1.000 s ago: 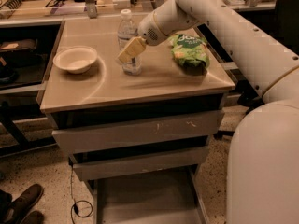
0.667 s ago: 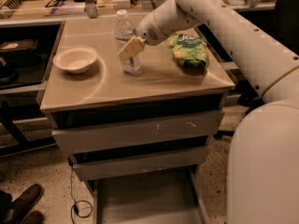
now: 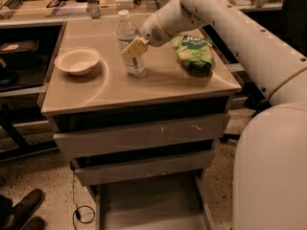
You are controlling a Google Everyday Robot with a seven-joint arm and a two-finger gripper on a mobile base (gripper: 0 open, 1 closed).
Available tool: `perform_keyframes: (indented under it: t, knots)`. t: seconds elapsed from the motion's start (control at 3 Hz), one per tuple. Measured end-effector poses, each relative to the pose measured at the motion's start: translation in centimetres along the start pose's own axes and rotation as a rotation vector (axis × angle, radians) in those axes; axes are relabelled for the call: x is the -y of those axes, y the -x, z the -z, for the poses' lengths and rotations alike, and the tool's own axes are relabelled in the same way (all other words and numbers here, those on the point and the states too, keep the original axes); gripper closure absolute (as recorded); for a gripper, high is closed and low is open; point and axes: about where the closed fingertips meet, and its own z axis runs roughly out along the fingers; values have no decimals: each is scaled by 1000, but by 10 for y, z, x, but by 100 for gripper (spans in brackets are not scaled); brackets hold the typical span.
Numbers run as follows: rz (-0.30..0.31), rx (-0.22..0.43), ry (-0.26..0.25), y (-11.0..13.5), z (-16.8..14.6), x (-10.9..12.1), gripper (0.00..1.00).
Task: Place blue plastic bottle into bottom drawer
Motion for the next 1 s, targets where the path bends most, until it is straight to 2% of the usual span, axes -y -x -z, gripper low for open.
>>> perform_keyframes:
  t: [0.33, 1.0]
  knots:
    - [0, 0, 0, 0, 0, 0, 100]
    - [15, 0, -7, 2, 2, -4, 100]
